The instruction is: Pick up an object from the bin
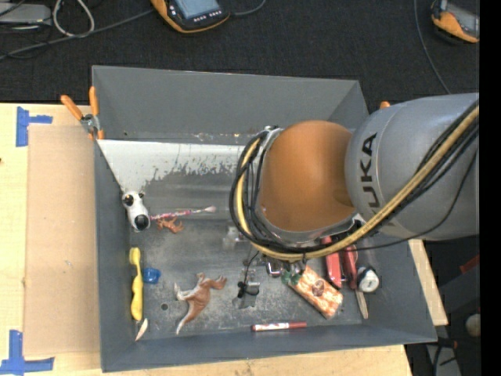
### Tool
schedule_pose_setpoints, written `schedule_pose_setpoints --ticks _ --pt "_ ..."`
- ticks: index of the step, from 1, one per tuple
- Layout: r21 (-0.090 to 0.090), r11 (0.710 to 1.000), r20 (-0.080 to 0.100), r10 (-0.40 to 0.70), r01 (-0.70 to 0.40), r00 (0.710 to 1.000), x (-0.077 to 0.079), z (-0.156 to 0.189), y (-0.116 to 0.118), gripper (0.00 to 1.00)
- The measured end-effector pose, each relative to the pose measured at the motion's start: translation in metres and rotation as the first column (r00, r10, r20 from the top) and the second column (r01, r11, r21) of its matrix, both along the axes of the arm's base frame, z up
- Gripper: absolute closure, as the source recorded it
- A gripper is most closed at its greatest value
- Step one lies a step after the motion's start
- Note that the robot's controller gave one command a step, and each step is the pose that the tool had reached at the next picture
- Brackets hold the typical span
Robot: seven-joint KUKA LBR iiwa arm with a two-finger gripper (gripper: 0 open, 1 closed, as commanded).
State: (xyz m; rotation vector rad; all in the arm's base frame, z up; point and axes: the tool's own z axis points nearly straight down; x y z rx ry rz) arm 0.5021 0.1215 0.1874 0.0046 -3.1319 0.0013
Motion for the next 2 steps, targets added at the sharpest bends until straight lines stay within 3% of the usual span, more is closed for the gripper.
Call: schedule_pose_setpoints --ticks 1,2 --pt "0.001 1.0 0.008 -0.004 0.004 1.0 0.002 0.004 -0.001 0.0" --pt "0.002 0.997 0.011 0.079 -0.079 0.997 -0.005 -0.039 0.008 0.0"
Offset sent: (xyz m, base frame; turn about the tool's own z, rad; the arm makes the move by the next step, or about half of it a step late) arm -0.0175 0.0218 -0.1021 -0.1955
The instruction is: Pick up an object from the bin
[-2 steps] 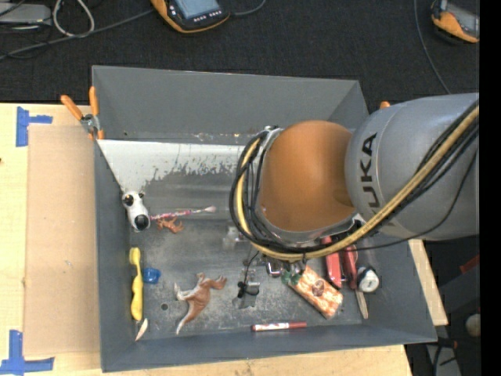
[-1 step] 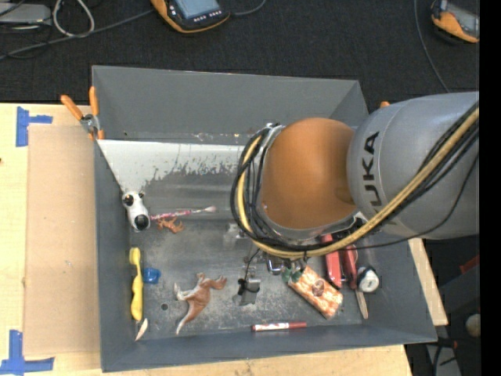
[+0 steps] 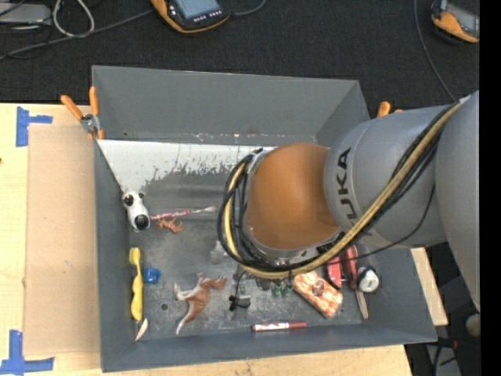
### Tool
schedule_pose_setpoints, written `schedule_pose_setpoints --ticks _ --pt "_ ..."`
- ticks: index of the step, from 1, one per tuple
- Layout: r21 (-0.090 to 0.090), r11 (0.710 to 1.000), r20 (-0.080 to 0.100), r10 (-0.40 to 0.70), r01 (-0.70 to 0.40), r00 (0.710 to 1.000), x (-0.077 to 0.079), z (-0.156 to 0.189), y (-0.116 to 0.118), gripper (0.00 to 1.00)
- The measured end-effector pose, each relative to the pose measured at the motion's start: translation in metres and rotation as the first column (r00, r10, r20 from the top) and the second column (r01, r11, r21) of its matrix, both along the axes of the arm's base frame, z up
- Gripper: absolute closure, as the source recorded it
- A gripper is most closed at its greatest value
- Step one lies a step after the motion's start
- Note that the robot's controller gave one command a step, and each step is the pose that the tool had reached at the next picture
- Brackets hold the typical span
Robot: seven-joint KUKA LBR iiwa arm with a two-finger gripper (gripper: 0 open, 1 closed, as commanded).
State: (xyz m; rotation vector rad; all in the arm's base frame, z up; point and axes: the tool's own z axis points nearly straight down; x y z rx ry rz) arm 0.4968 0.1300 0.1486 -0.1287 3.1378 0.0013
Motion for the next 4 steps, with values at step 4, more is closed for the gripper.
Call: schedule_pose_setpoints --ticks 4 --pt "0.0 1.0 0.0 -0.018 0.018 1.0 0.048 0.002 0.07 0.0"
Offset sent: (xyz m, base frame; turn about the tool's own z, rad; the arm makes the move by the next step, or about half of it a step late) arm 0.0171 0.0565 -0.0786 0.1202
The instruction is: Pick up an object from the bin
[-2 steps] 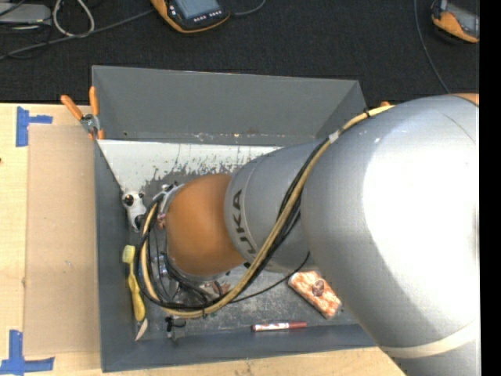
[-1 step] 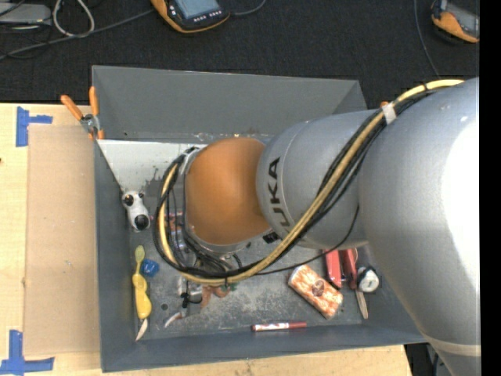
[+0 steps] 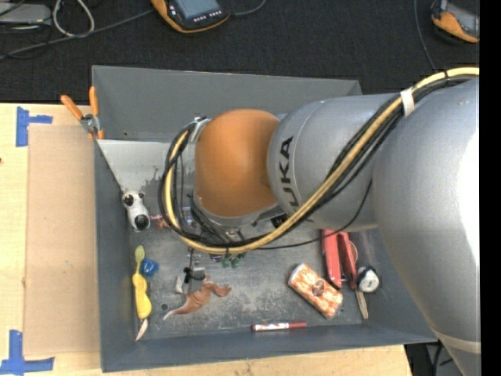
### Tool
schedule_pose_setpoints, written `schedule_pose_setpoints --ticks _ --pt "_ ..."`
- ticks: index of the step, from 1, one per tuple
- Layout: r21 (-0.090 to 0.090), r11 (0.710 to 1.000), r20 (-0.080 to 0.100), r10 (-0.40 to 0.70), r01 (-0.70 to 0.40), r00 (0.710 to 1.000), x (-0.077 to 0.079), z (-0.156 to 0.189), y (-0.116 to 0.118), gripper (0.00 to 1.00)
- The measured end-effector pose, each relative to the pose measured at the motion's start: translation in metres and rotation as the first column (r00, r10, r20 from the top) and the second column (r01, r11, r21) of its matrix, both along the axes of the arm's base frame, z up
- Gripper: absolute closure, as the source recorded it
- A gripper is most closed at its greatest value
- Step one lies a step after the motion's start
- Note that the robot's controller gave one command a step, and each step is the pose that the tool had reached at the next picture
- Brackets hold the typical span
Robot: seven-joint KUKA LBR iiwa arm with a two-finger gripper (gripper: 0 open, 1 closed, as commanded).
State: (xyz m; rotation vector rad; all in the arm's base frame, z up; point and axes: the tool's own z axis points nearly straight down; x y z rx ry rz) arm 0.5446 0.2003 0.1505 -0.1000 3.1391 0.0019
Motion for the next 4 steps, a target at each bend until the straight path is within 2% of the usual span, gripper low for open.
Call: schedule_pose_setpoints --ticks 1,2,3,4 --pt "0.0 0.999 0.0 0.051 -0.051 0.999 0.01 -0.014 -0.04 0.0" --pt "0.001 0.993 0.001 0.122 -0.122 0.993 -0.017 -0.057 -0.05 0.0" --pt "0.0 0.994 0.005 0.107 -0.107 0.994 -0.027 -0.078 -0.109 0.0" --pt "0.0 0.994 0.002 0.107 -0.107 0.994 -0.025 -0.079 -0.104 0.0"
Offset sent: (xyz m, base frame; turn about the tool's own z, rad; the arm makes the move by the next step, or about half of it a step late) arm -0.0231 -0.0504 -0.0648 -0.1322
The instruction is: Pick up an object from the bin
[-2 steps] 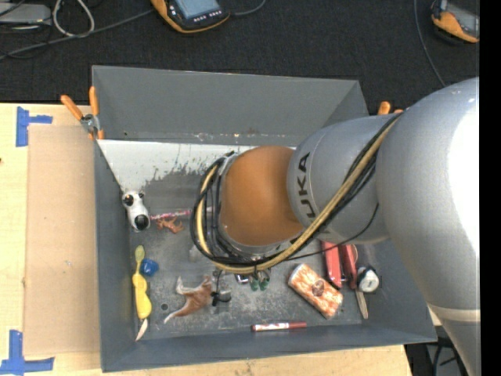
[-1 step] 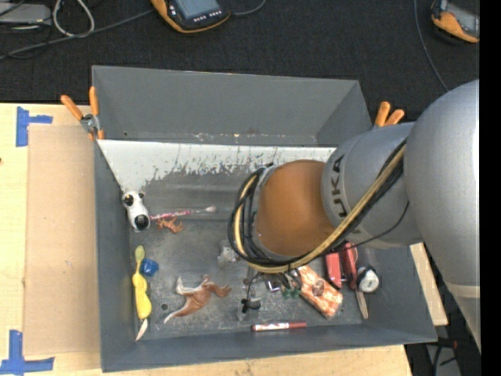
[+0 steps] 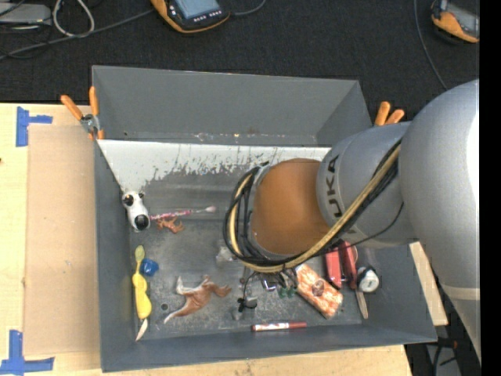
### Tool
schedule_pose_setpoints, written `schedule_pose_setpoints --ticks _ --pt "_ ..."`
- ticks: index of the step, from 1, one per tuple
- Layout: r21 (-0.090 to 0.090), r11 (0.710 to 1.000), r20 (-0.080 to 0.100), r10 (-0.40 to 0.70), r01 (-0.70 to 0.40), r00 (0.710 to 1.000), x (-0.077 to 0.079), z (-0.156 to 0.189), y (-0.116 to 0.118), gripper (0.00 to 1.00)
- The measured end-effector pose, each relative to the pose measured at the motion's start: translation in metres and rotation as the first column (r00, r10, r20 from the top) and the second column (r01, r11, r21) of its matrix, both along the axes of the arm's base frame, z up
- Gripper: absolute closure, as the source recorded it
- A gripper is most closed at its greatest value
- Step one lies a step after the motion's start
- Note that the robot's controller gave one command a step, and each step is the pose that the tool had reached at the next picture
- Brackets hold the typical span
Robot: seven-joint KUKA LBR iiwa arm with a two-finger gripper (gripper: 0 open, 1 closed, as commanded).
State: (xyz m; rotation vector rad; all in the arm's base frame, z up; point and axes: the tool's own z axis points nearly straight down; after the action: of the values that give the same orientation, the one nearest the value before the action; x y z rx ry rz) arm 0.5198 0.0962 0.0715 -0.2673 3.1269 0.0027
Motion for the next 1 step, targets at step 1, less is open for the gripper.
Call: schedule_pose_setpoints --ticks 1 --pt "-0.002 1.0 -0.005 0.009 -0.009 1.0 -0.003 0.0141 0.0214 0.0"
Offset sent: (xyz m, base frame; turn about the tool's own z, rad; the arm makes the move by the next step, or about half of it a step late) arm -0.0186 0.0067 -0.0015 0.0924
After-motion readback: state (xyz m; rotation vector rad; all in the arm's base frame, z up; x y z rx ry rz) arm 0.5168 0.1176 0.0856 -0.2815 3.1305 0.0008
